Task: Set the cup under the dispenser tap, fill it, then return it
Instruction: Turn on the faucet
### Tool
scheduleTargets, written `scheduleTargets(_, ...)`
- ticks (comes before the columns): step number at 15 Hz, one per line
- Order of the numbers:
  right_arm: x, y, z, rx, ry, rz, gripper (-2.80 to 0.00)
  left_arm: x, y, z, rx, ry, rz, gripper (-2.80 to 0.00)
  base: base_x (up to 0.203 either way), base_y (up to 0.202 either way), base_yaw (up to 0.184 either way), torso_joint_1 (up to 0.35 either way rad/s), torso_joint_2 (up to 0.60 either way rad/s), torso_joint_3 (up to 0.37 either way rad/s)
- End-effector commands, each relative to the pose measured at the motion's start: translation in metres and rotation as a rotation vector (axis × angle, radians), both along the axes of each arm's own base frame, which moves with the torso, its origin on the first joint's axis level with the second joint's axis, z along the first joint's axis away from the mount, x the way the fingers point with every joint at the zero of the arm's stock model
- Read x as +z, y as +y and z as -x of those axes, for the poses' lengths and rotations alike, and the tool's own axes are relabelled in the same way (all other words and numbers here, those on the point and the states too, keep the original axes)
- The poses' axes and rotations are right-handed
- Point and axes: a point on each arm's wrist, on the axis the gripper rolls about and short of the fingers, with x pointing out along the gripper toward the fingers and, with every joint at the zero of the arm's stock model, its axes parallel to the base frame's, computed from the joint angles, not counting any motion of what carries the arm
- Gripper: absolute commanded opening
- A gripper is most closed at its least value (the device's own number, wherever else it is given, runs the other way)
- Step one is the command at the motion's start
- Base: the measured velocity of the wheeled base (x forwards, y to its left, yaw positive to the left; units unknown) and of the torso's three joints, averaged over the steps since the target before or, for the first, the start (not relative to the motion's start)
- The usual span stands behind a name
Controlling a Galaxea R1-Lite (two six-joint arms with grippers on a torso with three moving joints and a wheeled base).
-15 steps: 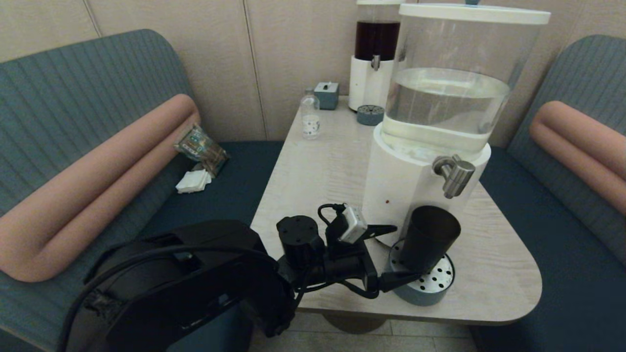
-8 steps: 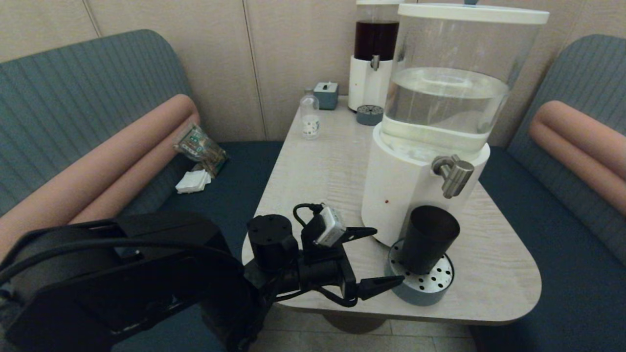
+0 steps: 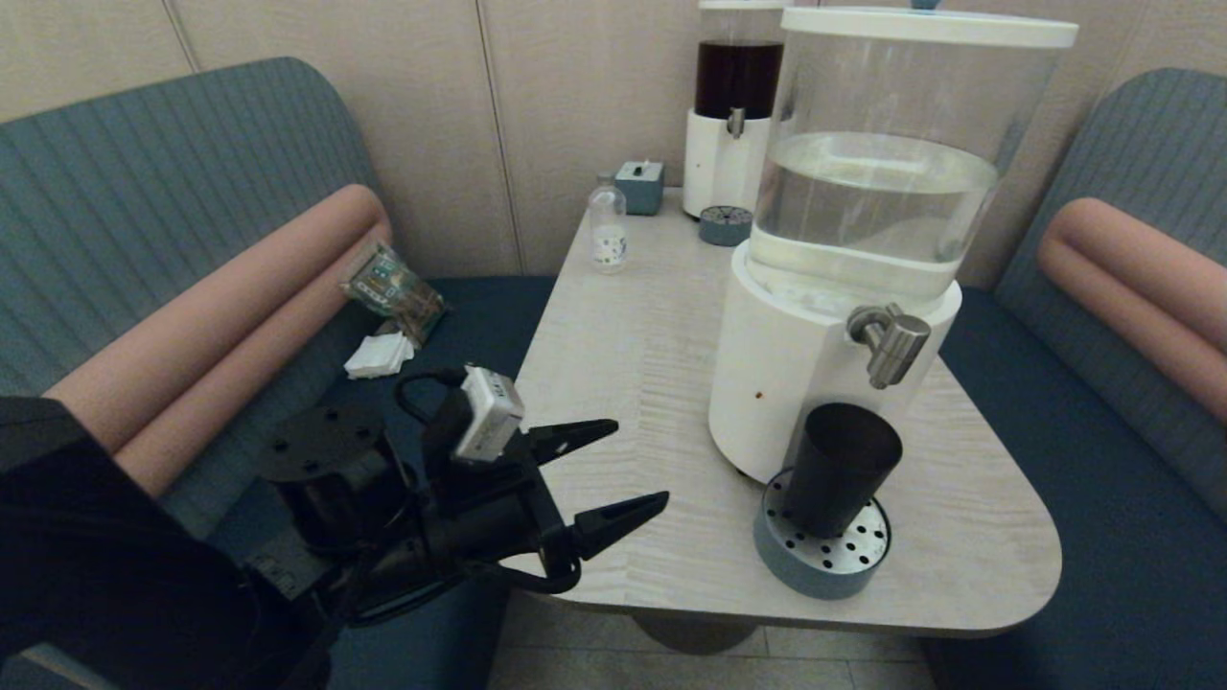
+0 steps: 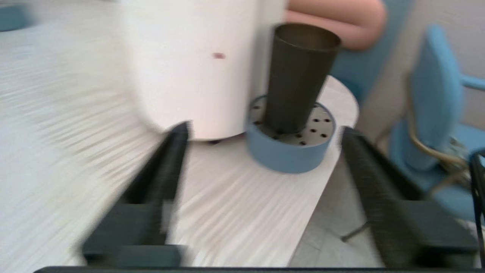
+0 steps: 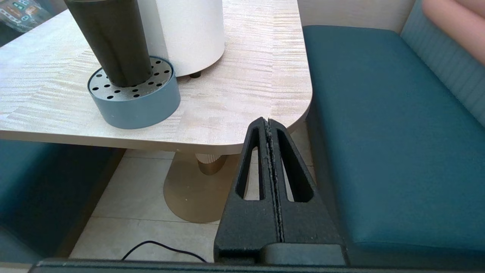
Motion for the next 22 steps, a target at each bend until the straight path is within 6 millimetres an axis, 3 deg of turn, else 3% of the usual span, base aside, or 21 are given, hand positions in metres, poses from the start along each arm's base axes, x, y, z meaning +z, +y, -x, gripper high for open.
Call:
scheduleTargets(1, -0.004, 0.000, -0.001, -0.001, 0.013, 0.000, -2.80, 0.024, 0.020, 0.023, 0.039, -0.060, 0.040, -2.80, 0.000, 0.000, 0.000, 0.000, 0.00, 0.000)
scheduleTargets(7, -0.004, 0.000, -0.001, 0.001, 0.014, 0.002, -2.80, 0.075, 0.064, 0.074, 0.303, -0.147, 0.253, -2.80, 0.000, 0.000, 0.000, 0.000, 0.00, 0.000)
scheduleTargets(9, -0.004, 0.000, -0.001, 0.001, 0.014, 0.003, -2.80, 0.075, 0.086, 0.094, 0.433, -0.142, 0.302, -2.80, 0.000, 0.000, 0.000, 0.000, 0.00, 0.000)
scheduleTargets(11, -0.004, 0.000, -0.001, 0.000, 0.013, 0.005, -2.80, 0.076, 0.112, 0.102, 0.617, -0.164, 0.341, -2.80, 0.000, 0.000, 0.000, 0.000, 0.00, 0.000)
scheduleTargets(14, -0.004, 0.000, -0.001, 0.000, 0.014, 0.003, -2.80, 0.093, 0.152, 0.130, 0.877, -0.334, 0.393, -2.80, 0.000, 0.000, 0.000, 0.000, 0.00, 0.000)
scheduleTargets(19, -0.004, 0.000, -0.001, 0.000, 0.014, 0.003, -2.80, 0.096, 0.155, 0.209, 0.930, -0.560, 0.452, -2.80, 0.000, 0.000, 0.000, 0.000, 0.00, 0.000)
scheduleTargets(22, -0.004, 0.000, -0.001, 0.000, 0.015, 0.002, -2.80, 0.080, 0.149, 0.247, 0.886, -0.510, 0.411, -2.80, 0.000, 0.000, 0.000, 0.000, 0.00, 0.000)
